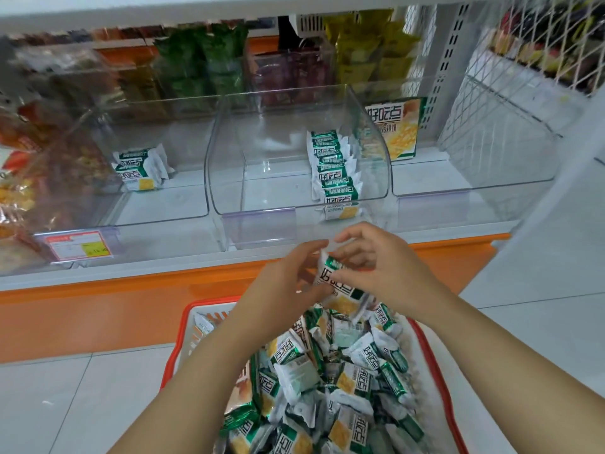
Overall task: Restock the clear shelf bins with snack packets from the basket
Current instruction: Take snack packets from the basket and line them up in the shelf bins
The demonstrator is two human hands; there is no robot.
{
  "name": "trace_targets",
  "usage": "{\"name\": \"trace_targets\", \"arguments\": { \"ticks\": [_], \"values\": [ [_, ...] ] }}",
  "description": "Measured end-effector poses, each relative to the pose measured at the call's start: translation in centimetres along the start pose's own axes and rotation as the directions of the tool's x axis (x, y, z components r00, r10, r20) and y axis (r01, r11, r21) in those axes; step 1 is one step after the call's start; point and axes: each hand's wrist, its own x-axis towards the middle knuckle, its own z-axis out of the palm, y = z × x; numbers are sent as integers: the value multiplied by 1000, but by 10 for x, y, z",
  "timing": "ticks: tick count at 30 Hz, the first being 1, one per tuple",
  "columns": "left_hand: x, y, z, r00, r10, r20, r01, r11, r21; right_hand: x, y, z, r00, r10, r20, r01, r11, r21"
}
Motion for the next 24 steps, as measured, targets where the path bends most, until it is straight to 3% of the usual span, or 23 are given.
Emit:
{"name": "trace_targets", "arguments": {
  "ticks": [5, 8, 12, 20, 24],
  "values": [
    [7, 35, -20, 989, 82, -124, -79, 996, 27, 1, -13, -19, 968, -107, -229, 121, 991, 49],
    [31, 51, -36, 961, 101, -256, -90, 994, 56, 4, -2, -36, 894, -134, -427, 80, 987, -142],
    [79, 52, -49, 942, 36, -332, -24, 999, 41, 6, 24, -50, 903, -142, -406, -5, 941, -339],
    [139, 42, -40, 998, -57, 30, 44, 945, 323, 9, 46, -52, 930, -149, -336, 2, 916, -400],
    [155, 40, -37, 989, -97, 109, 46, 916, 398, 10, 49, -50, 933, -156, -324, 6, 907, -422]
  ]
}}
